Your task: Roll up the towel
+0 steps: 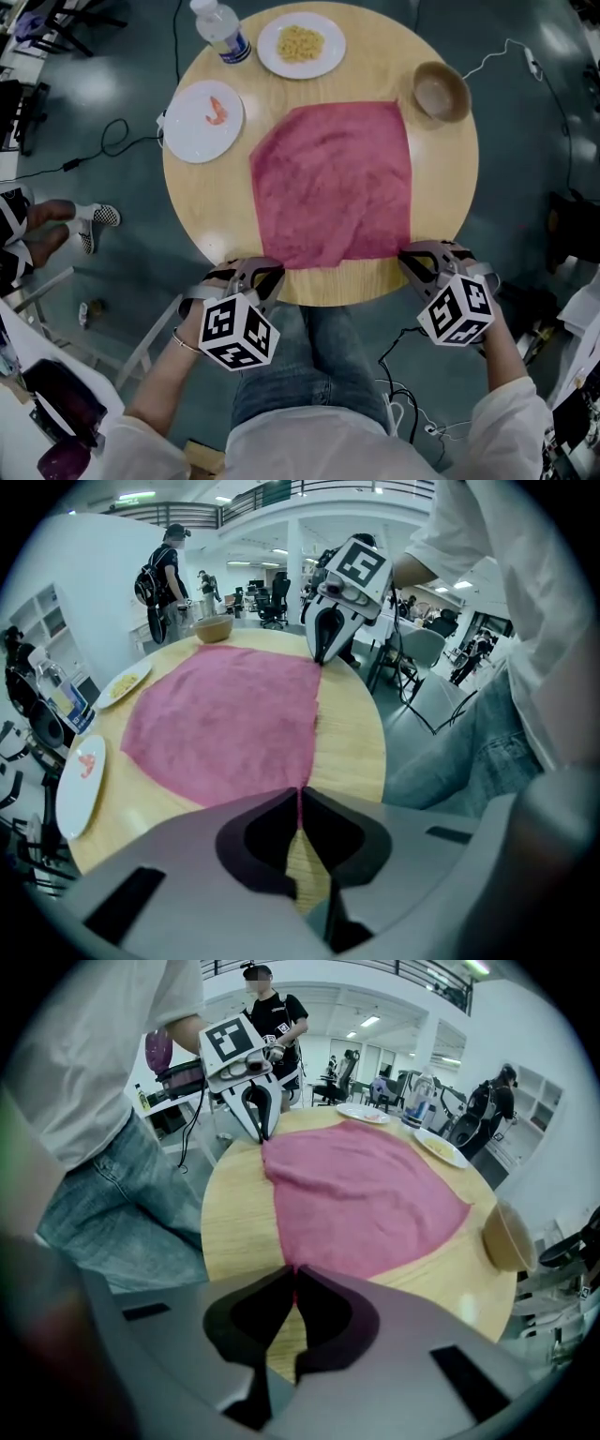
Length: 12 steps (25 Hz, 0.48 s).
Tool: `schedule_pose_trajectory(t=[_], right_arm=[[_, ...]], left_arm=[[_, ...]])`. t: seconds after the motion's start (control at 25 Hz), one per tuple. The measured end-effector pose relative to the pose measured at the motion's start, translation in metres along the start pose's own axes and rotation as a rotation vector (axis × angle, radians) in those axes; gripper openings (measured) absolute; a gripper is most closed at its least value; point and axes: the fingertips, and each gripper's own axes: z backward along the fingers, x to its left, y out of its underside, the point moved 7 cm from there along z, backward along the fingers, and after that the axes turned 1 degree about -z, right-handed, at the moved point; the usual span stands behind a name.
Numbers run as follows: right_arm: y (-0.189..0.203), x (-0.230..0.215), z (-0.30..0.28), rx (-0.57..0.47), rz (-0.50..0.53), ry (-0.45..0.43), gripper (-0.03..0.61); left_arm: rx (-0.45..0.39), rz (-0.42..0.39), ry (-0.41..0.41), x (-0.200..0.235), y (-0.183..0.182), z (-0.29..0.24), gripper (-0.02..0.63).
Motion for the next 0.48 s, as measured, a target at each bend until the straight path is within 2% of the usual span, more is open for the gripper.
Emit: schedule_pose_trajectory(t=[0.2, 0.48], right_arm=[[0.003, 0.008, 0.008, -0.001, -0.027, -0.036, 0.012], [0.011, 0.031, 0.022, 0.025, -0.072, -0.151, 0.012]], left_arm=[[-0.025, 0.040, 0.028, -0.005, 0.004, 0.009, 0.018], [-0.010, 0.066, 0.110, -0.024, 0.010, 0.018, 0.018]])
